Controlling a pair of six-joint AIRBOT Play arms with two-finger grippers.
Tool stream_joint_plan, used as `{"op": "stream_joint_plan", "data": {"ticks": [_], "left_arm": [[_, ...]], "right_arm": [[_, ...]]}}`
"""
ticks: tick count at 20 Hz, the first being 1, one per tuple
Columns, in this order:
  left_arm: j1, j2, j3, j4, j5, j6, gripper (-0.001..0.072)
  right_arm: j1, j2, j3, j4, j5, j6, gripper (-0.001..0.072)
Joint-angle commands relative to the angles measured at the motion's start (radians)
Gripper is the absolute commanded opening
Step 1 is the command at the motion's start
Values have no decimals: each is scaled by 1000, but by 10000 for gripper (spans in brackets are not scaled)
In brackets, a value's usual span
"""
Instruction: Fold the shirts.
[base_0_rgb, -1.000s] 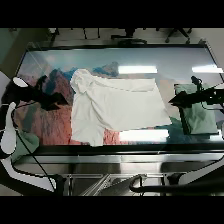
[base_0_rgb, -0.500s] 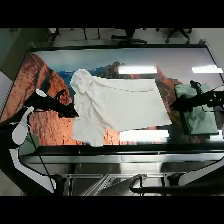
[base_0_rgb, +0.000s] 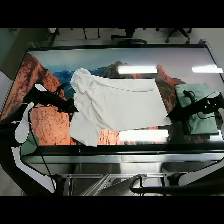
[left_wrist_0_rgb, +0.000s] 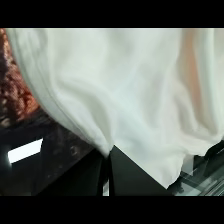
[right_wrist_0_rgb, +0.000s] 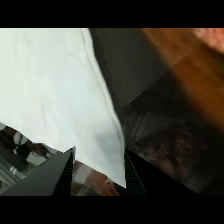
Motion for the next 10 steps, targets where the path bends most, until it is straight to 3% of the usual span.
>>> {"op": "stream_joint_plan", "data": {"ticks": [1, 2, 4, 10], "left_arm": [[0, 1, 51, -14, -44, -9, 19], [0, 1, 71, -19, -60, -10, 19], [0, 12, 118, -24, -97, -19, 19], [28, 286, 208, -154, -108, -3, 17]], "right_arm": [[38, -2, -66, -30, -56, -22, 363], [53, -1, -66, -22, -53, -22, 360], [79, 18, -65, 69, -37, -68, 31], [88, 249, 97, 419, -37, -111, 21]]}}
